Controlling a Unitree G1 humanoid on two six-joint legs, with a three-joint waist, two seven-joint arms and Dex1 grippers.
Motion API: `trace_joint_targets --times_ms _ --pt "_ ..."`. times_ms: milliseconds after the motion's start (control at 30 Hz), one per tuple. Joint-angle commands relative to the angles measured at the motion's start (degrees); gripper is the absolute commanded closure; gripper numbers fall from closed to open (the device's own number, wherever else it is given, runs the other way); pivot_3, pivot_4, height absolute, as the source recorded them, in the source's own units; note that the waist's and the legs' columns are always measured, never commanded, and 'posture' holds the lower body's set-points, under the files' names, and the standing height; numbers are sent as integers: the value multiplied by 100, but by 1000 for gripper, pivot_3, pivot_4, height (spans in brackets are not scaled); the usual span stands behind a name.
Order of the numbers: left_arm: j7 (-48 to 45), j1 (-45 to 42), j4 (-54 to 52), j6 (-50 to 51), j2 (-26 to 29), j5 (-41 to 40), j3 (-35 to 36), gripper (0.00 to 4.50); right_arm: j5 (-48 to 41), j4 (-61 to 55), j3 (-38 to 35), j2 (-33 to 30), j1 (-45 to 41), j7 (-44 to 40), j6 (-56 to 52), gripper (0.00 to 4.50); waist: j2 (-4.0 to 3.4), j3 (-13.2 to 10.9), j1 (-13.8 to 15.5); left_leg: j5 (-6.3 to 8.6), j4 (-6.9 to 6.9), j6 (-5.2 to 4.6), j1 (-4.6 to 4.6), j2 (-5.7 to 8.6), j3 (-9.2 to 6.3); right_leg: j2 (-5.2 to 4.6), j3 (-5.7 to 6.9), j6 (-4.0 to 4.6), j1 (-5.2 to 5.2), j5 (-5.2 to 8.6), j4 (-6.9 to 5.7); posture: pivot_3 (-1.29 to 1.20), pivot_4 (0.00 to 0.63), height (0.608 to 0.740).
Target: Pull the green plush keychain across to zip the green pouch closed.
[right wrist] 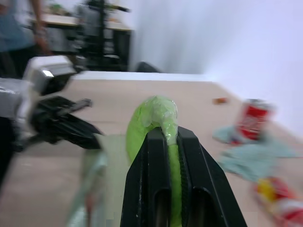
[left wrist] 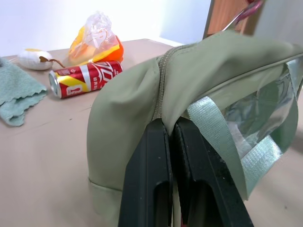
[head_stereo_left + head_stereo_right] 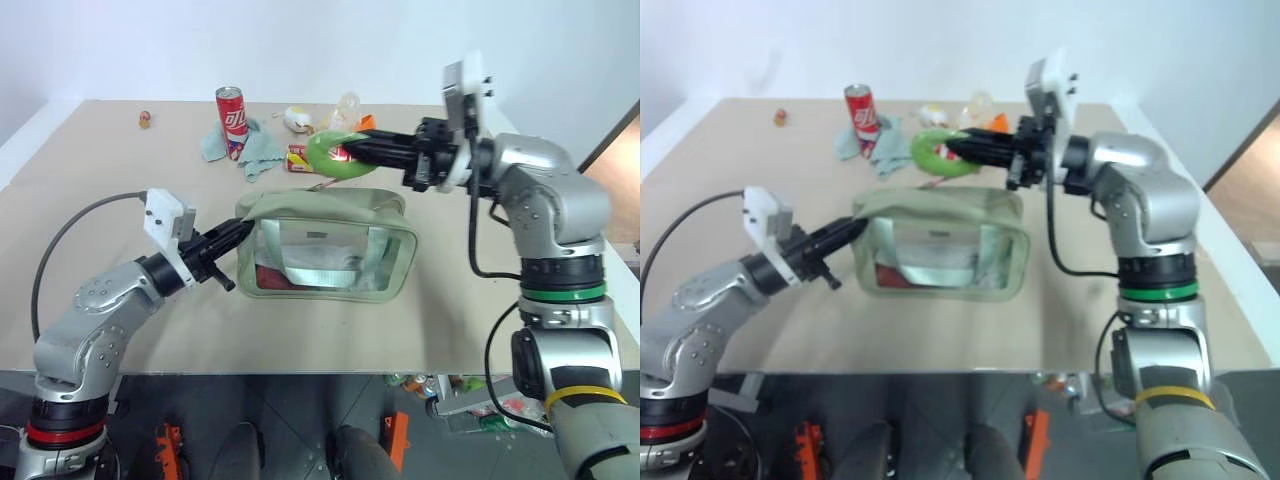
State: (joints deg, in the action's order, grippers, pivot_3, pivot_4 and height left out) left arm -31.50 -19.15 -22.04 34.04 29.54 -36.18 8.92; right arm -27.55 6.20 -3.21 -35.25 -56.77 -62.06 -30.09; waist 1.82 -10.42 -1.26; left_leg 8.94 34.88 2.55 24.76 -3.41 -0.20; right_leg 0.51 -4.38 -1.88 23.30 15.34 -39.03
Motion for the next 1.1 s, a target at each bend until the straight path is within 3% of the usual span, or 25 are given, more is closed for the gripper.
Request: trace_joint_targets --times_ms 33,300,500,567,767,933,1100 --pt "164 -217 99 -230 -61 206 53 4500 173 112 -412 -376 57 144 391 4472 0 0 -1 0 0 0 0 -2 0 2 0 2 1 -1 0 0 150 740" --pt "230 -417 364 -594 -224 592 1 4500 1021 1220 -715 -1069 339 1001 1418 4472 -2 -1 -23 0 -10 0 -1 -3 2 7 -5 7 6 2 0 0 150 740" --pt "361 -344 262 -760 -336 772 -51 4500 1598 1231 -756 -1116 1026 2026 1631 4472 -2 -1 -25 1 -11 0 -1 -1 9 4 -12 6 6 2 1 0 150 740" --pt "419 -304 217 -810 -362 857 -73 4500 1702 901 -705 -970 1338 2332 1610 4472 -3 -2 -32 0 -15 0 -2 -1 8 5 -13 7 8 2 0 0 150 740" --pt "566 -220 193 -947 -504 1102 -238 4500 2064 -253 14 292 2596 3278 1460 4472 -2 -1 -125 -1 -22 2 -11 -5 8 10 -18 6 5 3 -4 0 150 740" --pt "661 -220 166 -912 -622 1163 -241 4500 2568 517 487 927 3080 3613 2098 4472 -3 -1 -139 -10 -17 9 -15 -3 12 10 -21 -2 1 -9 -5 0 150 740" --pt "734 -172 127 -794 -629 1102 -178 4500 2639 1013 511 1092 3054 3653 2593 4472 -1 0 -160 -19 -14 8 -35 -4 24 14 -38 -8 -9 -25 -4 0 150 740"
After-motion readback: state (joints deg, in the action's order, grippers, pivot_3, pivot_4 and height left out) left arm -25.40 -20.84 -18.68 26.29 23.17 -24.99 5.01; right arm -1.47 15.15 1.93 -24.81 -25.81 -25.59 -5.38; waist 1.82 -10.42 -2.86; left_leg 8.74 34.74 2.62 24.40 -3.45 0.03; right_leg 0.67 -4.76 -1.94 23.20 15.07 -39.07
